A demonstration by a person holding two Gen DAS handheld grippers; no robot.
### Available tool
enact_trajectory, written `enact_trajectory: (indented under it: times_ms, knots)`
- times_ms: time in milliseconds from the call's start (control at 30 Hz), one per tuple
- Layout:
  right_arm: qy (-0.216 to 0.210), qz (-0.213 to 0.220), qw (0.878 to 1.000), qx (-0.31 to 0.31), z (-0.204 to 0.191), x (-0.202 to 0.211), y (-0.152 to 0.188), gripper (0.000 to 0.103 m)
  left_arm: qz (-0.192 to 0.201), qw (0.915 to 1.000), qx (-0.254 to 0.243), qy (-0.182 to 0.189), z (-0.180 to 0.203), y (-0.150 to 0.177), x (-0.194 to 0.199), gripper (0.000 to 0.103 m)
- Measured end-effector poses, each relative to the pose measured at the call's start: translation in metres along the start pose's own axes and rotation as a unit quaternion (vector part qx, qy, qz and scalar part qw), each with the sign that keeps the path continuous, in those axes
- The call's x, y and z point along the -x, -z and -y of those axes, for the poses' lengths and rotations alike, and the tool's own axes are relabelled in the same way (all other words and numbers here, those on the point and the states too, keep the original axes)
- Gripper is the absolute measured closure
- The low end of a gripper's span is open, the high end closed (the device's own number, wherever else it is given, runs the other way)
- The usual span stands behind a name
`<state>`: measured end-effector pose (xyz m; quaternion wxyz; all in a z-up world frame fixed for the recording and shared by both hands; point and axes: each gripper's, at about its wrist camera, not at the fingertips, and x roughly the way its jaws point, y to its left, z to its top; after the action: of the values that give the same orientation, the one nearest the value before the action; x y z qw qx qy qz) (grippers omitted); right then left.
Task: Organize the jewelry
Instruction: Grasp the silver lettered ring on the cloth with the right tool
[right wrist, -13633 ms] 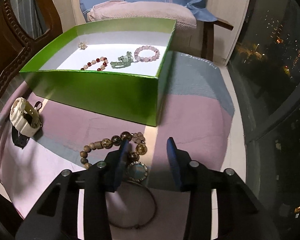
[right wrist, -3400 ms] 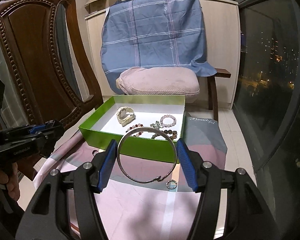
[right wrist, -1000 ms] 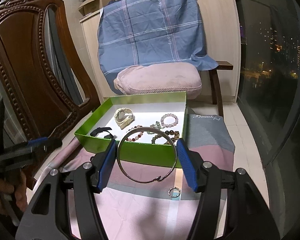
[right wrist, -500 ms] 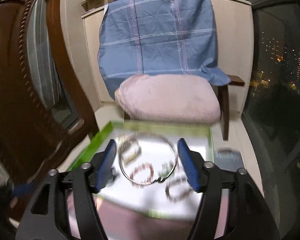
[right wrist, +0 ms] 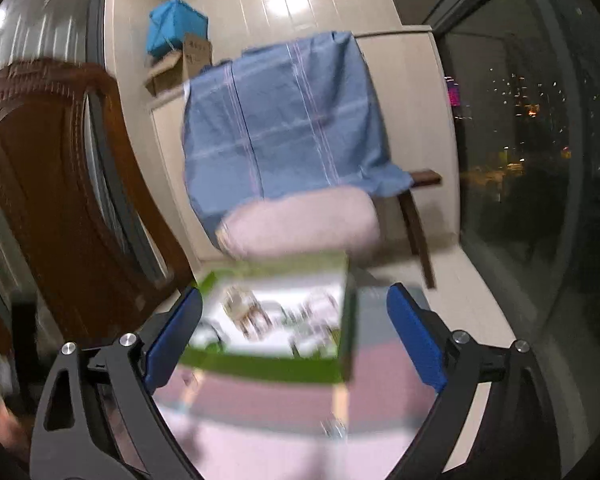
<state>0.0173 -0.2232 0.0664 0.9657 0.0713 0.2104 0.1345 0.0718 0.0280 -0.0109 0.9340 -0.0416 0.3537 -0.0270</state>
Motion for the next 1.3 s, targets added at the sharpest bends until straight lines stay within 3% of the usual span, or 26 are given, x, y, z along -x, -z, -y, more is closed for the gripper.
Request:
enact_trajectory:
  times_ms: [200,333,1300]
  knots:
    - [0.031,-0.038,0.998,0.035,0.005,-0.003,0.03,0.012,-0.002,0.9998,-0.017,-0.004,0.015,0.008,-0.005,0.021]
    - [0.022,-0.065,0.998,0.008,0.021,-0.011,0.033,0.012,-0.007,0.9997,-0.022,-0.004,0.023,0.013,-0.008,0.021]
    - [0.027,-0.087,0.995,0.045,0.005,-0.024,0.042,0.012,-0.009,0.9997,-0.022,0.0,0.023,0.014,-0.004,0.021]
